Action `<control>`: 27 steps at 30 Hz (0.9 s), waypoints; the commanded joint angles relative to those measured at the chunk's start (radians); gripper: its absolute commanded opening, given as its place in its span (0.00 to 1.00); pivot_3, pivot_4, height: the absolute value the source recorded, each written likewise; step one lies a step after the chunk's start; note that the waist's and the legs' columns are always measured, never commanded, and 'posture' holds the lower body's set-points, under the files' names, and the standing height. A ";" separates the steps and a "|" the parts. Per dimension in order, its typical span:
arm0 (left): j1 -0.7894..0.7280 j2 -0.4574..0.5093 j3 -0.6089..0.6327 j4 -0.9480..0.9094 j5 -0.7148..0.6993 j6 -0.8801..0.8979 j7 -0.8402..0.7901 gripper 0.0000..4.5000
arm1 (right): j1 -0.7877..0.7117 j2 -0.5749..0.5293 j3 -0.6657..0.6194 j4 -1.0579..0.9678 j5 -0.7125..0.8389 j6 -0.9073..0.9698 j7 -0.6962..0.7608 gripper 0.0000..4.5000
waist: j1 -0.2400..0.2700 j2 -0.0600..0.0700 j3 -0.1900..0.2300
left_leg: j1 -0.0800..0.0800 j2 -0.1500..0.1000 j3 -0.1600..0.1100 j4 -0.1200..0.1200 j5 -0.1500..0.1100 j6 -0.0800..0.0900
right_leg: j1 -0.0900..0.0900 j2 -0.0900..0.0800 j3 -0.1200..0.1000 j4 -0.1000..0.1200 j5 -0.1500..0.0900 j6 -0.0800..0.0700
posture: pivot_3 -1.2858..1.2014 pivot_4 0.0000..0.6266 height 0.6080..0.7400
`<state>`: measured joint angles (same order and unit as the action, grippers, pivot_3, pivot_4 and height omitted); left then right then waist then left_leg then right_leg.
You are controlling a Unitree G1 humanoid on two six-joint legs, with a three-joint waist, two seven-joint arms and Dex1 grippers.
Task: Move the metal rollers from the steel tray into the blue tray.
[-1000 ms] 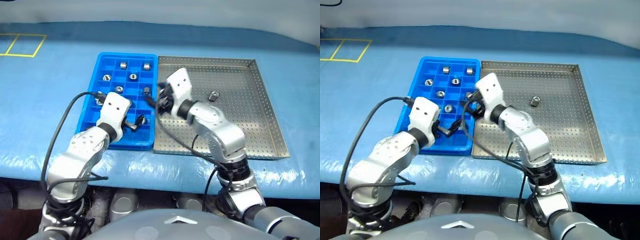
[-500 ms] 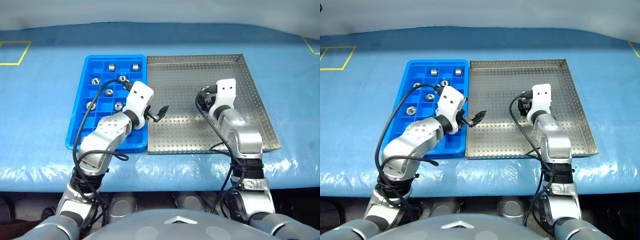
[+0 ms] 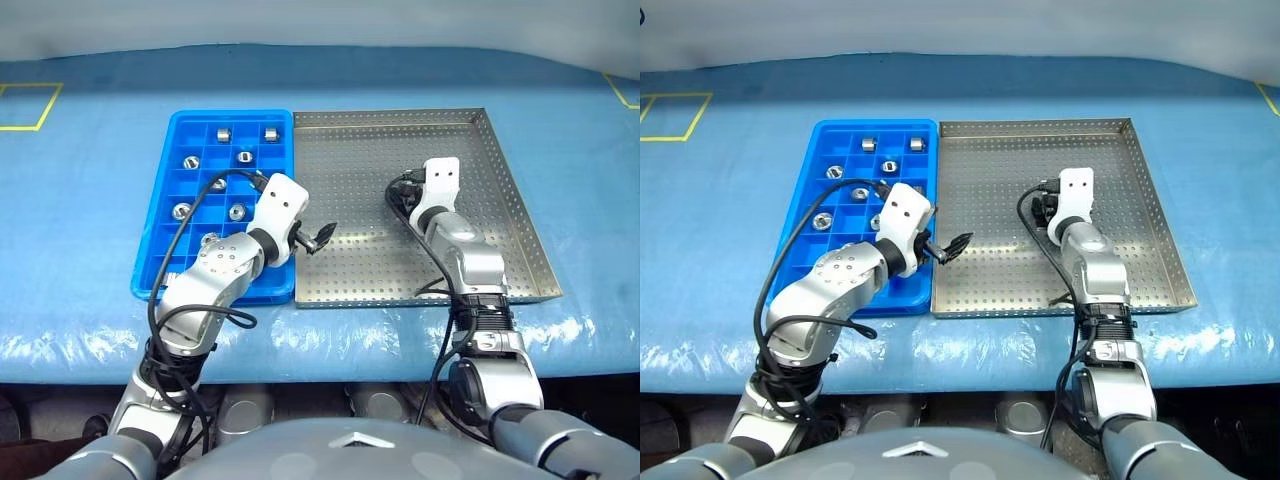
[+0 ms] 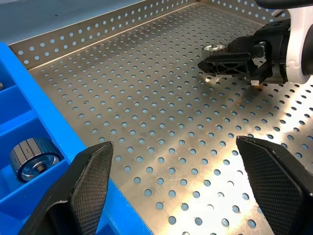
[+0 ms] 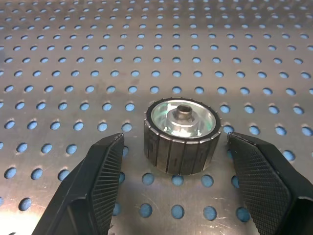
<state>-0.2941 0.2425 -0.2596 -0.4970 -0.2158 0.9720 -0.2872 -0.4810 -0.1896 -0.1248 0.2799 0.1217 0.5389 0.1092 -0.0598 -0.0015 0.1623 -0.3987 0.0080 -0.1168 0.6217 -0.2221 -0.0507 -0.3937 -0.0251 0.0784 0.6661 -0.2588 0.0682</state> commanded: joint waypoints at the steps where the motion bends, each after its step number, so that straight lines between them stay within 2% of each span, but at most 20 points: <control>1: -0.004 0.003 -0.004 -0.041 -0.005 -0.008 -0.007 0.98 | -0.028 -0.012 -0.022 0.013 0.008 -0.042 0.004 0.66 | 0.000 0.000 0.000 | 0.000 0.000 0.000 0.000 0.000 0.000 | 0.000 0.000 0.000 0.000 0.000 0.000 | 0.52 0.24 1.00; 4: -0.004 0.009 -0.006 -0.040 -0.006 -0.008 -0.013 0.98 | -0.025 -0.020 -0.022 0.015 0.007 -0.054 0.007 0.44 | 0.000 0.000 0.000 | 0.000 0.000 0.000 0.000 0.000 0.000 | 0.000 0.000 0.000 0.000 0.000 0.000 | 0.52 0.24 1.00; 5: -0.005 0.010 -0.008 -0.039 -0.006 -0.008 -0.014 0.98 | -0.023 -0.020 -0.026 0.011 0.011 -0.053 0.006 0.40 | 0.000 0.000 0.000 | 0.000 0.000 0.000 0.000 0.000 0.000 | 0.000 0.000 0.000 0.000 0.000 0.000 | 0.52 0.24 1.00; 12: -0.015 0.011 -0.025 -0.029 -0.007 -0.018 -0.030 0.98 | -0.001 -0.022 -0.037 -0.027 0.021 -0.054 0.004 0.38 | -0.004 0.000 0.000 | 0.000 0.000 0.000 0.000 0.000 0.000 | 0.000 0.000 0.000 0.000 0.000 0.000 | 0.51 0.24 1.00; 14: -0.017 0.016 -0.006 -0.042 -0.014 -0.017 -0.036 0.98 | 0.039 -0.024 -0.018 -0.140 0.032 -0.023 0.026 0.38 | -0.005 0.000 0.000 | 0.000 0.000 0.000 0.000 0.000 0.000 | 0.000 0.000 0.000 0.000 0.000 0.000 | 0.51 0.24 1.00; 17: -0.003 0.032 0.036 -0.087 -0.030 -0.006 -0.043 0.98 | 0.109 -0.053 0.045 -0.335 0.081 0.069 0.135 0.38 | -0.008 0.001 0.000 | 0.000 0.000 0.000 -0.001 0.000 0.000 | 0.000 0.000 0.000 0.000 0.000 0.000 | 0.51 0.24 1.00; 21: 0.063 0.127 0.085 -0.222 -0.002 0.056 -0.014 0.98 | 0.184 -0.141 0.177 -0.623 0.152 0.252 0.262 0.38 | -0.016 0.001 0.000 | 0.000 0.001 0.000 -0.001 0.000 0.000 | -0.001 0.001 0.000 0.000 0.000 0.000 | 0.51 0.24 1.00; 27: 0.108 0.154 0.225 -0.357 0.016 0.184 0.068 0.98 | 0.166 -0.076 0.284 -0.836 0.265 0.401 0.275 0.38 | -0.007 0.001 0.000 | 0.001 0.002 -0.001 0.000 0.000 0.000 | 0.000 0.001 0.000 0.000 -0.002 0.003 | 0.53 0.24 1.00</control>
<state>-0.1786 0.3997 -0.0796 -0.7910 -0.2124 1.1248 -0.2470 -0.2927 -0.2819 0.1286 -0.4901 0.3543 0.9082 0.3823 -0.0664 -0.0009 0.1628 -0.3979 0.0095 -0.1177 0.6221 -0.2224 -0.0502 -0.3930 -0.0236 0.0778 0.6661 -0.2617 0.0723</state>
